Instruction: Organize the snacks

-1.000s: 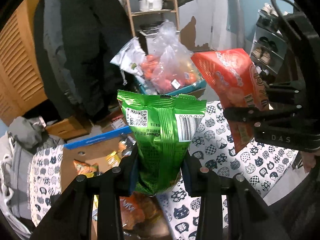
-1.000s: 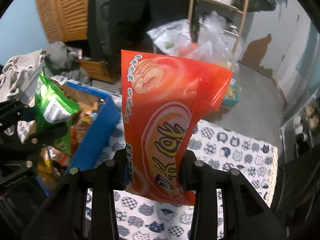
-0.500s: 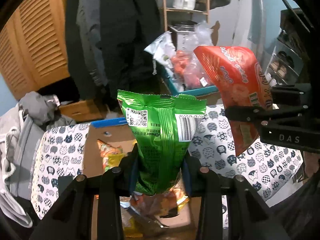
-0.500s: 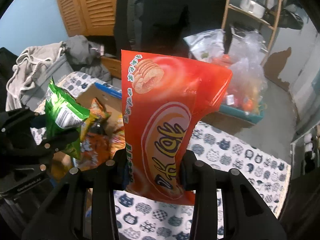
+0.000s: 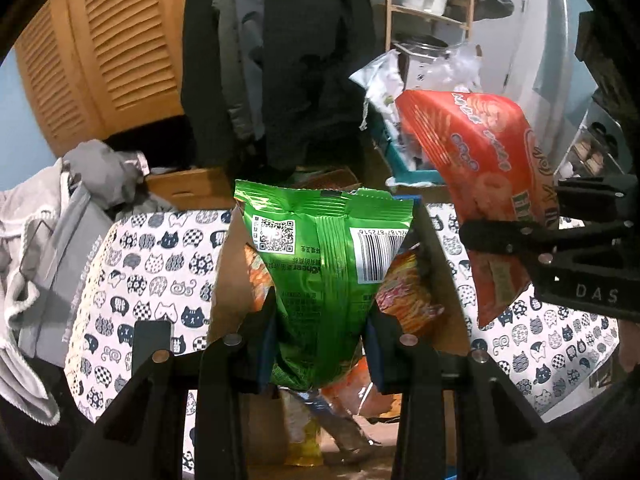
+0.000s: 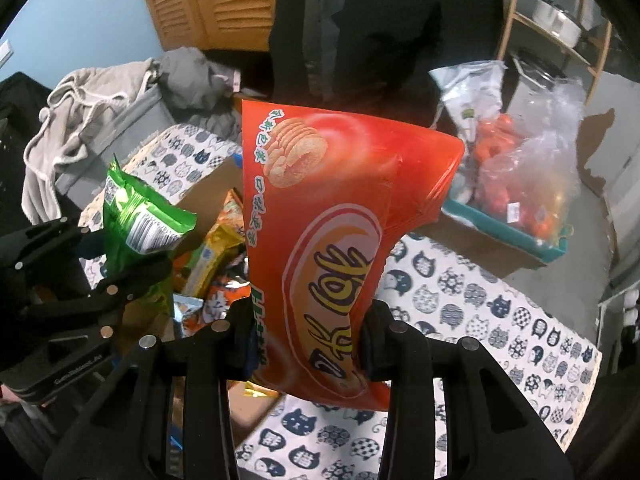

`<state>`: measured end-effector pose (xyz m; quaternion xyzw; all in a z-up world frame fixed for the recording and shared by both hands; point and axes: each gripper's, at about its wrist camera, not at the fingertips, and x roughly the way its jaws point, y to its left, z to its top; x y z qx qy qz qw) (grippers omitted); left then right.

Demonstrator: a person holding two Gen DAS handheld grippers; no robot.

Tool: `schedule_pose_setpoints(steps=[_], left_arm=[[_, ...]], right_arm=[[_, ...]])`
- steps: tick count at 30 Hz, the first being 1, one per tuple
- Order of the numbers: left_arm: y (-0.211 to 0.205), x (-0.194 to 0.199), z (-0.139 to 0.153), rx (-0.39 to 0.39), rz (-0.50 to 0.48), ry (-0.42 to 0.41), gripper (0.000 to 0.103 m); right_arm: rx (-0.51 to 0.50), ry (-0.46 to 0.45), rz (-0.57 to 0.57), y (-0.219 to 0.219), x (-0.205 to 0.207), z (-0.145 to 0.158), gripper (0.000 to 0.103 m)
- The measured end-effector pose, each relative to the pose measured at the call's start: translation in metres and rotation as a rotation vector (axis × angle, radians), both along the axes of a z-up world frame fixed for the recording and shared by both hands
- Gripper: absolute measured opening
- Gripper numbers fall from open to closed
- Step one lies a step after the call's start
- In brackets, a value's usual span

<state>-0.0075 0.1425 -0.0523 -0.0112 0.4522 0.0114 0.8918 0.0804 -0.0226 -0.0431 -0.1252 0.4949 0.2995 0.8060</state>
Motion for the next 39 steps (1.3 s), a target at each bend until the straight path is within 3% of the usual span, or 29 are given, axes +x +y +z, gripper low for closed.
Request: schedule_pose_setpoints(steps=[17, 19, 24, 29, 39], left_arm=[[0.017, 0.000, -0.018, -0.022, 0.098, 0.067, 0.040], [0.016, -0.001, -0.018, -0.015, 0.109, 0.070, 0.045], [0.015, -0.007, -0.009, 0.001, 0.145, 0.034, 0.071], [0.008, -0.013, 0.002, 0.013, 0.138, 0.016, 0.079], [-0.011, -0.027, 0.021, 0.053, 0.121, -0.007, 0.083]], right_arm=[[0.031, 0.120, 0.037, 0.024, 0.006, -0.031, 0.040], [0.039, 0.125, 0.033, 0.023, 0.006, -0.031, 0.047], [0.063, 0.103, 0.026, 0.017, 0.005, -0.021, 0.058], [0.090, 0.088, 0.017, 0.008, 0.003, -0.009, 0.065], [0.060, -0.012, -0.022, -0.029, -0.015, 0.017, 0.076]])
